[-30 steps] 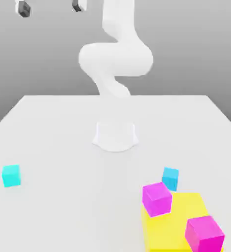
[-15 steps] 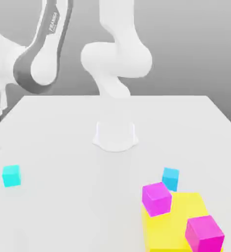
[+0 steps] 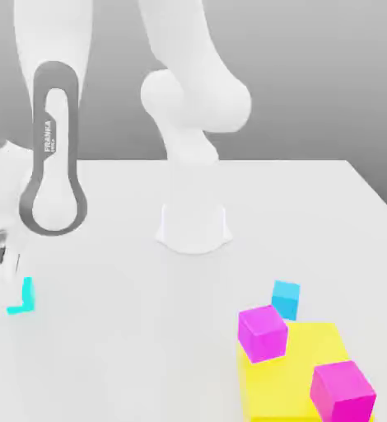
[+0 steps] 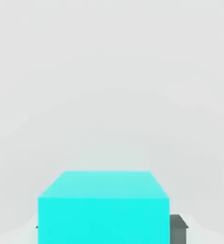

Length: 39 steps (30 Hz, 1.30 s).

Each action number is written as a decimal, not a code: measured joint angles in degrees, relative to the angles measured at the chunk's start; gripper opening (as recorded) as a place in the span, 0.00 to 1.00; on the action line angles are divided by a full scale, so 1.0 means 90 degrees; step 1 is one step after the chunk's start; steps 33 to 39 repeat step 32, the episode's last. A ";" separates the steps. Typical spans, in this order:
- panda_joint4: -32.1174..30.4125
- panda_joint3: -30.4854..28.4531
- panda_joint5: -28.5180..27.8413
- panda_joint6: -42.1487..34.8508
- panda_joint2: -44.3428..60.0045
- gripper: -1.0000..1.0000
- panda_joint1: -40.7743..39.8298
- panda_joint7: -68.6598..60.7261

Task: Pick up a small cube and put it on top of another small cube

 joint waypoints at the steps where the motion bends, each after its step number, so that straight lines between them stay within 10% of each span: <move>1: -0.0038 -0.0147 -0.0148 -0.0113 -0.0150 0.00 0.0114 0.0114; 7: -0.0189 -0.0775 -0.1482 -0.1087 -0.1315 0.00 0.0751 0.1006; 27: 0.2564 0.2703 -0.2737 -0.3407 -0.0885 0.00 0.4214 -0.0639; 28: 0.2722 0.2794 -0.2896 -0.3329 -0.0635 1.00 0.4398 -0.0663; 39: 0.2722 0.2794 -0.2896 -0.3329 -0.0635 1.00 0.4398 -0.0663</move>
